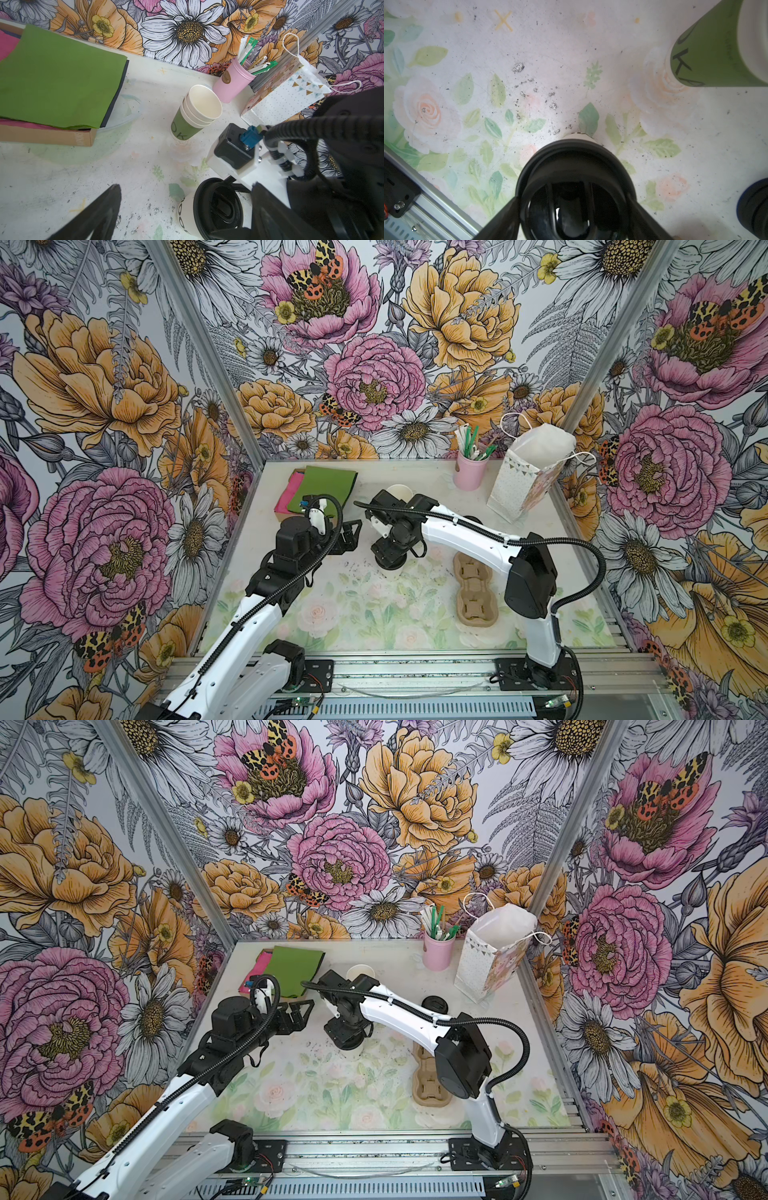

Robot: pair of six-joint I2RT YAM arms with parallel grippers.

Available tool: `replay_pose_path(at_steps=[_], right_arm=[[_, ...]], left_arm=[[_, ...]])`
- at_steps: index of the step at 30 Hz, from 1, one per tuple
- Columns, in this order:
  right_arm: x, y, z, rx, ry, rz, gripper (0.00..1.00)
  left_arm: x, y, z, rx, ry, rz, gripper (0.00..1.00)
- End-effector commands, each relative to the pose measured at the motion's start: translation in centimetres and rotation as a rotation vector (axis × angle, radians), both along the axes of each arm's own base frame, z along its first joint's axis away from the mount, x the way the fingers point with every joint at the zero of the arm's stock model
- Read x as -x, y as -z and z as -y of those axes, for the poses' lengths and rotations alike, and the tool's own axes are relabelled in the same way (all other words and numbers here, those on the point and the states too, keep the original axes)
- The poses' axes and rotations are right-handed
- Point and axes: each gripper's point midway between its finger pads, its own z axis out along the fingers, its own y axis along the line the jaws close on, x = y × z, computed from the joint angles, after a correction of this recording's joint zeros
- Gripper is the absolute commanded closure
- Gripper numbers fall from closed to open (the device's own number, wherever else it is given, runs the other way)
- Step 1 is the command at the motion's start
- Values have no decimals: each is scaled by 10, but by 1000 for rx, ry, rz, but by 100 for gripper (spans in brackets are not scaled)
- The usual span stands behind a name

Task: Pack the takeout coffee
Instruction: 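Press the black lid down onto the cup with the right gripper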

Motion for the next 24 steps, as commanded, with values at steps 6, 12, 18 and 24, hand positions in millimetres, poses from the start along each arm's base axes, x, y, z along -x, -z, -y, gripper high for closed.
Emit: replay_pose_path(at_steps=[6, 12, 18, 24], right_arm=[[-8, -21, -10, -60, 15, 26, 16], [-9, -14, -10, -69, 20, -7, 15], [-15, -16, -10, -85, 27, -1, 14], [-25, -15, -8, -100, 44, -2, 12]], left_arm=[[-1, -3, -4, 5, -23, 23, 1], [-2, -2, -4, 4, -21, 21, 1], [-2, -2, -4, 4, -21, 20, 1], [-3, -1, -2, 6, -16, 17, 1]])
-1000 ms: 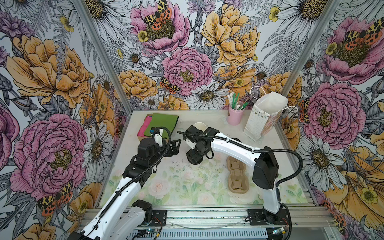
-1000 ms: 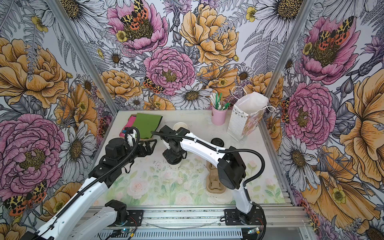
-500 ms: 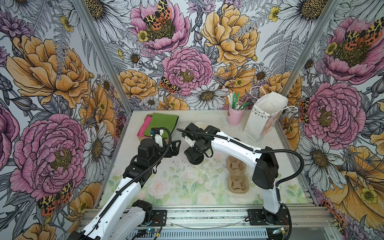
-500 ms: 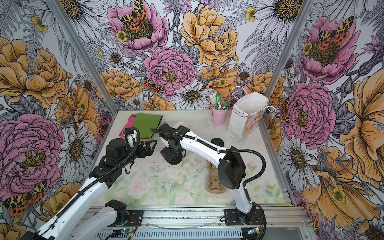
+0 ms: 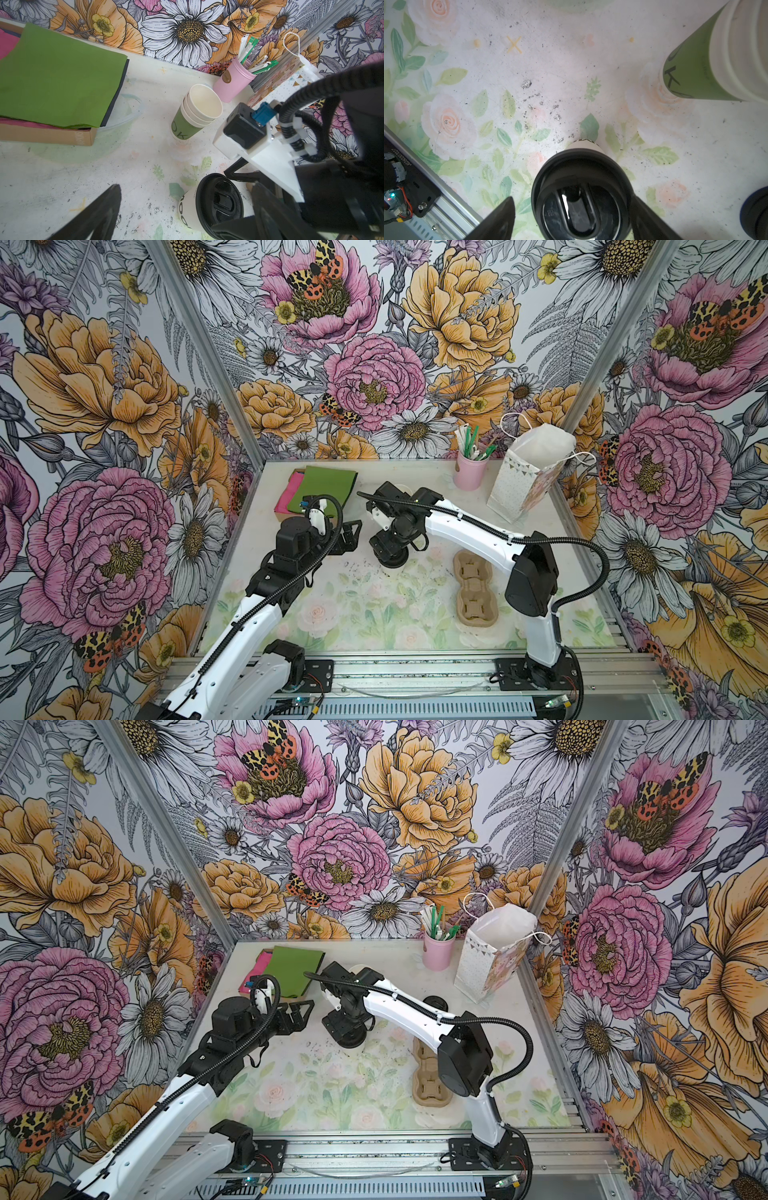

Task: Pack the takeout coffee
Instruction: 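Press the black lid down onto the cup with the right gripper, then reach the left gripper to the lidded cup while the right gripper holds the lid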

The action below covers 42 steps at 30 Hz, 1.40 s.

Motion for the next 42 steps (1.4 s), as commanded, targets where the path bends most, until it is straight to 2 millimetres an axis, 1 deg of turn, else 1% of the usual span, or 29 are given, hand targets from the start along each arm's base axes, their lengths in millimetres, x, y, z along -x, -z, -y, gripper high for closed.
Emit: replay_pose_path(at_steps=[1, 4, 8, 9, 11, 13, 14, 16, 17, 18, 23, 26, 30, 33, 37, 42], right_arm=[[-12, -2, -5, -34, 18, 11, 12], [-17, -11, -5, -51, 24, 27, 12], [-21, -34, -2, -89, 32, 71, 9], [-22, -41, 2, -97, 37, 83, 8], [-24, -47, 11, -97, 54, 101, 7], [-24, -49, 23, -83, 73, 113, 5], [-22, -49, 28, -77, 75, 118, 4], [-17, -48, 36, -68, 83, 127, 2], [-23, -47, 49, -67, 118, 128, 1], [-22, -45, 53, -70, 129, 128, 1], [-10, -33, 61, -94, 159, 102, 1], [-9, -24, 65, -90, 179, 96, 1], [-12, -14, 61, -97, 185, 88, 1], [-15, -9, 59, -95, 188, 81, 0], [-17, 1, 63, -76, 196, 69, 1], [-15, 12, 66, -57, 198, 50, 1]], left_arm=[[-3, -3, -3, 7, -17, 20, 1], [-3, -4, -2, 9, -13, 21, 1], [-1, -6, 3, 25, 16, 20, 1], [1, -7, 7, 35, 35, 18, 1], [4, -8, 14, 60, 74, 3, 1], [7, -6, 23, 81, 111, -17, 1], [8, -4, 29, 86, 135, -27, 1], [10, 0, 39, 86, 173, -48, 1], [11, 3, 45, 83, 196, -59, 1], [11, 4, 50, 79, 217, -67, 1], [9, 22, 72, 74, 292, -146, 2], [5, 37, 77, 70, 295, -204, 4], [3, 52, 86, 66, 317, -259, 8], [2, 61, 90, 62, 326, -288, 12], [4, 71, 97, 55, 342, -320, 17], [6, 85, 97, 45, 342, -364, 23]])
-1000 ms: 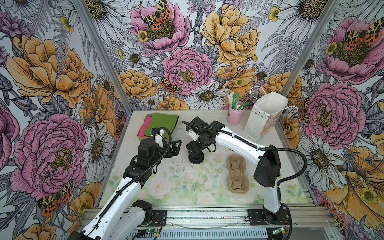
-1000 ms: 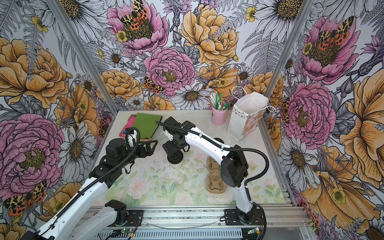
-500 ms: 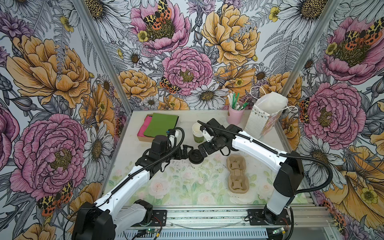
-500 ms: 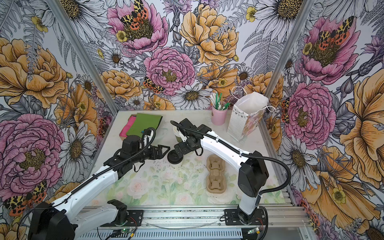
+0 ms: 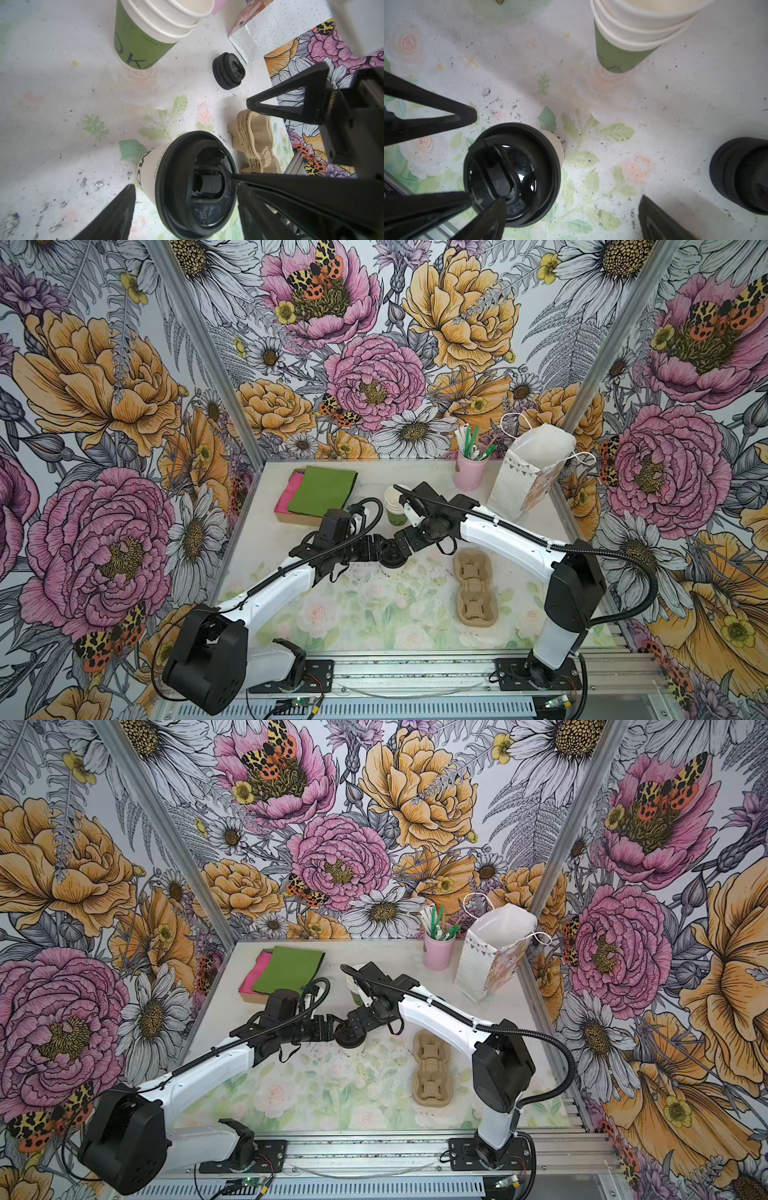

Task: Pack the takeout coffee
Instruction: 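Reach the left gripper to the lidded cup while the right gripper holds the lid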

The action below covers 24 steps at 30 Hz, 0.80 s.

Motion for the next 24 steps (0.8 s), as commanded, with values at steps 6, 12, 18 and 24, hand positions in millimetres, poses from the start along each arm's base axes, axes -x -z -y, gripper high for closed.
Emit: replay_pose_path(at_steps=[6, 12, 18, 24], right_arm=[[1, 23, 8, 31, 22, -33, 0], [6, 36, 15, 53, 27, -61, 1], [17, 50, 24, 82, 31, -95, 0], [28, 68, 32, 108, 44, -146, 0]], left_arm=[[3, 8, 2, -13, 1, -40, 27], [6, 23, -2, -42, -10, -83, 32], [12, 38, -10, -76, -37, -115, 39], [18, 60, -18, -111, -68, -167, 45]])
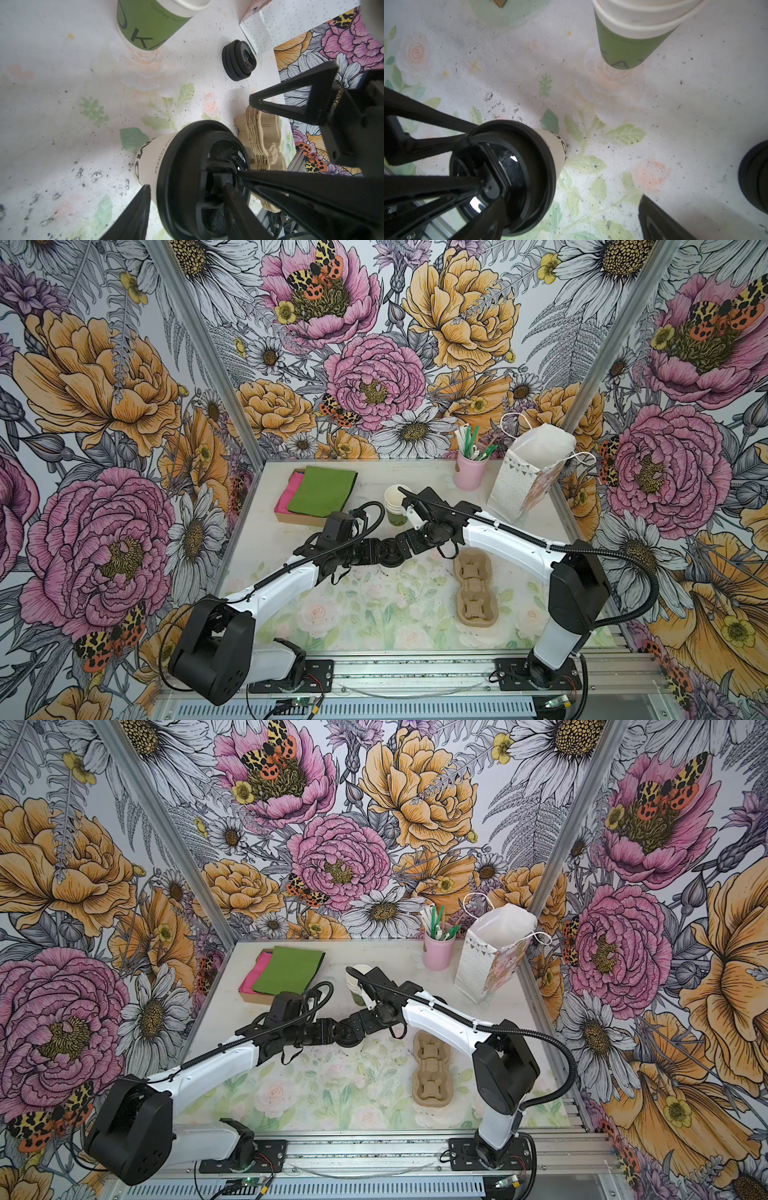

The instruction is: Pack the takeout coffee

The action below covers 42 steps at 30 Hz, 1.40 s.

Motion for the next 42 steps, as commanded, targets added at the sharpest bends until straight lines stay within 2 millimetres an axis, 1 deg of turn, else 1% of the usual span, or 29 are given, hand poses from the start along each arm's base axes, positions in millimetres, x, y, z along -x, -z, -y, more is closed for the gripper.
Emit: replay_pose_path(at_steps=[1, 8, 11, 13, 15, 18, 19, 21, 26, 31, 34, 37, 39, 42], right_arm=[[27, 53, 36, 177, 20, -139, 1], [41, 73, 45, 193, 38, -189, 1], [44, 75, 46, 187, 43, -197, 1], [43, 75, 44, 177, 45, -196, 1], [40, 70, 40, 157, 42, -188, 0], [33, 58, 30, 121, 34, -166, 0], [30, 53, 26, 109, 32, -156, 1], [22, 43, 19, 84, 25, -132, 1], [2, 7, -5, -3, -3, -66, 1], [-14, -19, -21, -62, -20, -16, 1], [-20, -31, -27, -86, -24, 6, 1], [-25, -37, -28, -97, -26, 21, 0], [-29, -40, -27, -101, -21, 30, 1], [-35, -42, -23, -98, -9, 41, 1]], left_arm=[[15, 42, -21, -108, -60, -105, 46], [25, 61, -30, -131, -109, -162, 47], [29, 68, -34, -149, -124, -174, 47], [28, 67, -33, -142, -130, -169, 47], [25, 60, -31, -121, -134, -147, 47], [14, 40, -26, -89, -135, -92, 46], [11, 32, -24, -77, -131, -75, 44], [5, 19, -21, -57, -127, -44, 42], [-11, -19, -19, -5, -125, 44, 36], [-15, -42, -23, 38, -124, 93, 33], [-12, -52, -26, 54, -124, 110, 31], [-5, -56, -28, 70, -130, 106, 30], [1, -53, -29, 83, -141, 90, 30], [12, -42, -31, 93, -159, 53, 31]])
